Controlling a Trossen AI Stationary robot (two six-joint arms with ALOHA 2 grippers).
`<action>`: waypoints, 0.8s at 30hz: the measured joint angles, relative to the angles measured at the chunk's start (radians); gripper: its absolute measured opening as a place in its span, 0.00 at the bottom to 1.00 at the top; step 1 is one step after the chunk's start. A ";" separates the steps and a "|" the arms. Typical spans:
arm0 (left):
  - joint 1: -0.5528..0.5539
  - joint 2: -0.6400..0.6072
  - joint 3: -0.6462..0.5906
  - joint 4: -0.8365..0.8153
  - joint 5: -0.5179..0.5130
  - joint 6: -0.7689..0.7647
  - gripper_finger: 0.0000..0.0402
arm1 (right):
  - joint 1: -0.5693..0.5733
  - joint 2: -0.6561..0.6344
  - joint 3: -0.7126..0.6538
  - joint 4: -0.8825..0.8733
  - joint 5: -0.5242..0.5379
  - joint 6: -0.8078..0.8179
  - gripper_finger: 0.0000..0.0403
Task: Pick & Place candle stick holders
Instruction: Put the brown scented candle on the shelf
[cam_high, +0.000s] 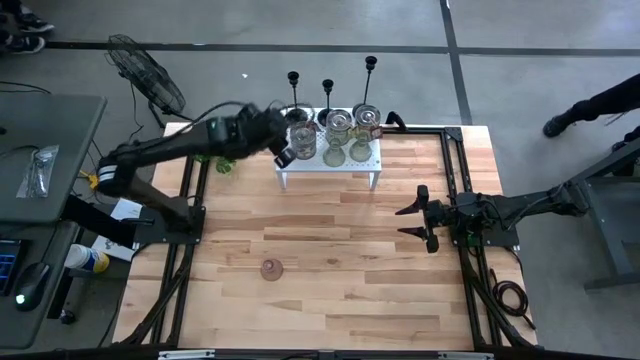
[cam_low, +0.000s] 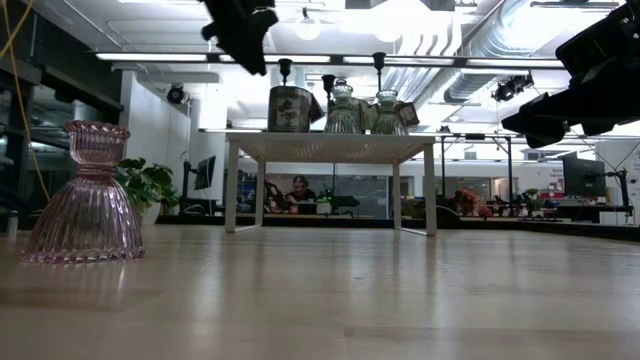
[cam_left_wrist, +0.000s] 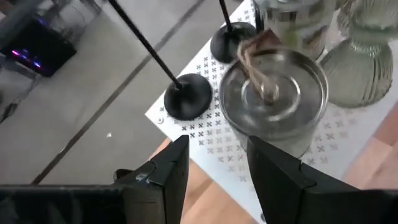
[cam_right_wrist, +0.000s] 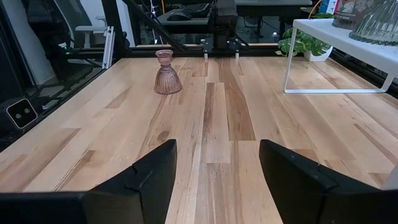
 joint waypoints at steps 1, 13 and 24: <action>-0.019 -0.027 -0.055 0.041 -0.020 -0.014 0.39 | 0.000 0.000 0.000 0.000 0.000 0.000 0.55; -0.203 -0.224 -0.736 0.901 -0.038 0.143 0.38 | 0.000 0.000 0.000 0.000 0.000 0.000 0.55; -0.180 -0.223 -0.884 1.170 0.093 0.216 0.02 | 0.000 0.000 0.000 0.000 0.000 0.000 0.55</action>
